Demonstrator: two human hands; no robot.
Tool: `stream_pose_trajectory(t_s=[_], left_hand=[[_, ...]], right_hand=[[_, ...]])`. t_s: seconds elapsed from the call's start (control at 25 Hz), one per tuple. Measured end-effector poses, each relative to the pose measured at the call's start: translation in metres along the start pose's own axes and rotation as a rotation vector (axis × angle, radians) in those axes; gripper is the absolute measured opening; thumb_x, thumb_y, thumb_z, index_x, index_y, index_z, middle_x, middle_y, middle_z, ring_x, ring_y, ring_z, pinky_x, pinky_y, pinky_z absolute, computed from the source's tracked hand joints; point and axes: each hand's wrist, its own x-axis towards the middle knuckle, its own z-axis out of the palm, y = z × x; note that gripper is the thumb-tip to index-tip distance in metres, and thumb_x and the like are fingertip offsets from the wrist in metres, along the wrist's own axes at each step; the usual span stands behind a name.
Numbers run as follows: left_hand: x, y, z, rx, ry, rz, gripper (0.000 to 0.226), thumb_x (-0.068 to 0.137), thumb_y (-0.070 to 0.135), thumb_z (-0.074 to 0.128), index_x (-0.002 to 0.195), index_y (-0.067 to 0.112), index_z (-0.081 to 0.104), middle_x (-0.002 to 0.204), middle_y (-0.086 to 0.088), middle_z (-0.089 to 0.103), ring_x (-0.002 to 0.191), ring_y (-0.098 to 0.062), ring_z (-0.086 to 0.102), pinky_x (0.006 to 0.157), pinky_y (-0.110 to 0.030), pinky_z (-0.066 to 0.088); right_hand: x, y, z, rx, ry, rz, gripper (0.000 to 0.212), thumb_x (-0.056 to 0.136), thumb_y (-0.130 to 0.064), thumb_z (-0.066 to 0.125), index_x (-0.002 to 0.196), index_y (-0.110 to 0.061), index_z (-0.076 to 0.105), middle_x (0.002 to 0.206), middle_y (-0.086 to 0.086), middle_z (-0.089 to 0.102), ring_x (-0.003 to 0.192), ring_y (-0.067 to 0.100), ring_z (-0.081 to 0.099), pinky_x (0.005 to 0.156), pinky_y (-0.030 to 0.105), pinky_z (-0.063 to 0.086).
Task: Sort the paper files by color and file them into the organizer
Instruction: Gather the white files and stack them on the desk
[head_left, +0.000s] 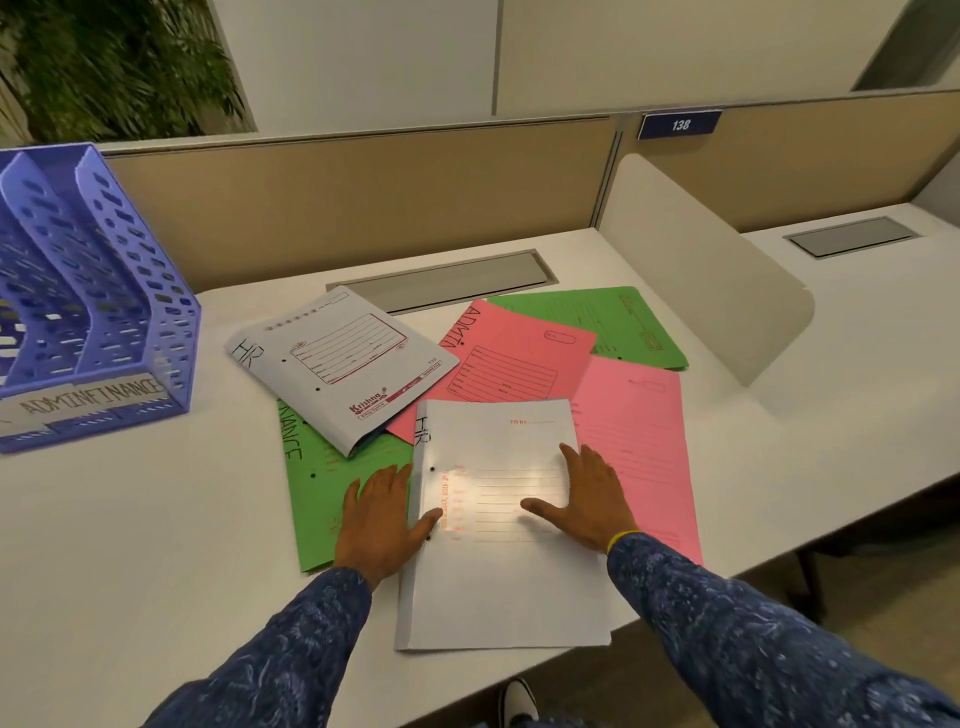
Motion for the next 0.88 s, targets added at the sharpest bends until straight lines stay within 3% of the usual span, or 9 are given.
stream_pose_trajectory(t_s=[0.24, 0.4, 0.68, 0.8, 0.88], left_hand=[[0.001, 0.024, 0.017, -0.141, -0.011, -0.059, 0.085, 0.086, 0.07, 0.044, 0.151, 0.019, 0.025, 0.154, -0.001, 0.037, 0.141, -0.019, 0.035, 0.118, -0.048, 0.017], [0.001, 0.038, 0.018, -0.371, 0.038, -0.19, 0.085, 0.082, 0.063, 0.06, 0.148, 0.018, 0.031, 0.152, -0.003, 0.04, 0.138, -0.024, 0.039, 0.114, -0.046, 0.028], [0.004, 0.048, 0.003, -0.936, 0.104, -0.345, 0.082, 0.071, 0.023, 0.085, 0.138, 0.011, 0.039, 0.125, -0.006, 0.052, 0.112, -0.024, 0.056, 0.093, -0.037, 0.05], [-0.001, 0.044, 0.0, -1.049, 0.047, -0.297, 0.077, 0.074, 0.01, 0.082, 0.138, 0.014, 0.04, 0.124, -0.007, 0.06, 0.099, -0.018, 0.063, 0.084, -0.032, 0.055], [-0.006, 0.038, -0.004, -1.13, 0.065, -0.303, 0.076, 0.076, 0.008, 0.08, 0.14, 0.017, 0.039, 0.124, -0.009, 0.061, 0.099, -0.02, 0.066, 0.086, -0.04, 0.058]], right_hand=[[-0.002, 0.018, 0.018, 0.047, 0.001, 0.014, 0.114, 0.07, -0.085, 0.049, 0.154, -0.017, 0.012, 0.163, 0.008, 0.011, 0.151, 0.023, 0.008, 0.121, 0.048, 0.0], [-0.004, 0.021, 0.026, 0.141, 0.048, -0.029, 0.113, 0.07, -0.08, 0.057, 0.153, -0.016, 0.014, 0.162, 0.002, 0.017, 0.15, 0.02, 0.011, 0.122, 0.048, 0.004], [-0.009, 0.019, 0.028, 0.307, 0.087, -0.001, 0.115, 0.068, -0.078, 0.062, 0.153, -0.016, 0.015, 0.162, 0.002, 0.018, 0.149, 0.02, 0.017, 0.123, 0.045, 0.005], [-0.011, 0.017, 0.02, 0.426, 0.104, 0.018, 0.114, 0.064, -0.077, 0.064, 0.151, -0.019, 0.018, 0.158, 0.002, 0.027, 0.144, 0.023, 0.028, 0.121, 0.05, 0.015], [-0.013, 0.012, 0.013, 0.536, 0.113, 0.001, 0.109, 0.064, -0.073, 0.069, 0.149, -0.024, 0.022, 0.153, 0.0, 0.036, 0.138, 0.025, 0.037, 0.116, 0.053, 0.028]])
